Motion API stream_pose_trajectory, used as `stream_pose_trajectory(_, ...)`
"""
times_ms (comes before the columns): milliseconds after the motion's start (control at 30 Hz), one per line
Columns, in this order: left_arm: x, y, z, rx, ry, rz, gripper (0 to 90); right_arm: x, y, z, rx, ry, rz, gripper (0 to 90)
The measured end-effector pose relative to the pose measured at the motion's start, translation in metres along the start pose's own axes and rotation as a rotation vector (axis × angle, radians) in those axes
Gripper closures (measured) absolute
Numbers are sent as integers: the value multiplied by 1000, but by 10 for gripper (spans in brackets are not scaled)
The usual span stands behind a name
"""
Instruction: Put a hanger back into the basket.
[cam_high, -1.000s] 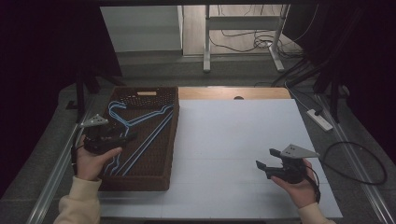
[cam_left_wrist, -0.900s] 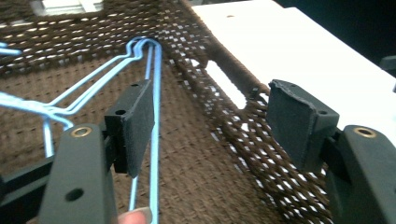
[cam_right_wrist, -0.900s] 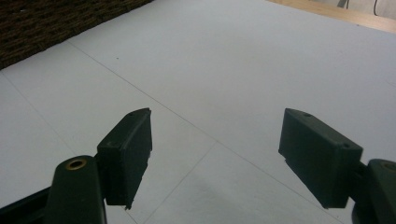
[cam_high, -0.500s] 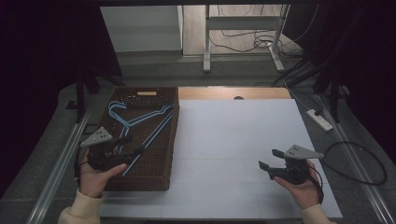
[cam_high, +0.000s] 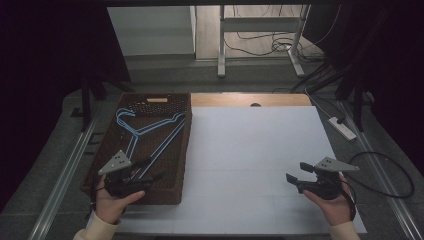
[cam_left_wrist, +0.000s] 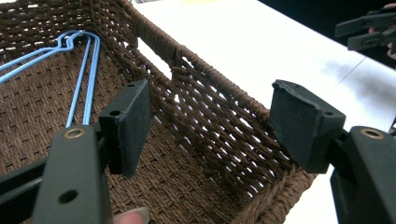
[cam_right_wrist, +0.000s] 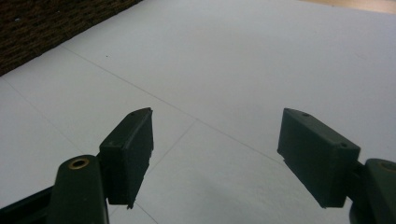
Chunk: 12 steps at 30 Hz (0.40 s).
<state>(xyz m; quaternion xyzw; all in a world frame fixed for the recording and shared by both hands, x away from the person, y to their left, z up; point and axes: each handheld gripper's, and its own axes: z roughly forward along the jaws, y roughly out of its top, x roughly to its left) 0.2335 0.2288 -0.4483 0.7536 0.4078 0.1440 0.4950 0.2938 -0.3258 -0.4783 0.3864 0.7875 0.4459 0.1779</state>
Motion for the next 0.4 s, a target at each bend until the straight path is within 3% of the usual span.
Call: stream_pose_trajectory(400,0,0,2,1,3,8,303,0,0,2,-2,8,-2,275)
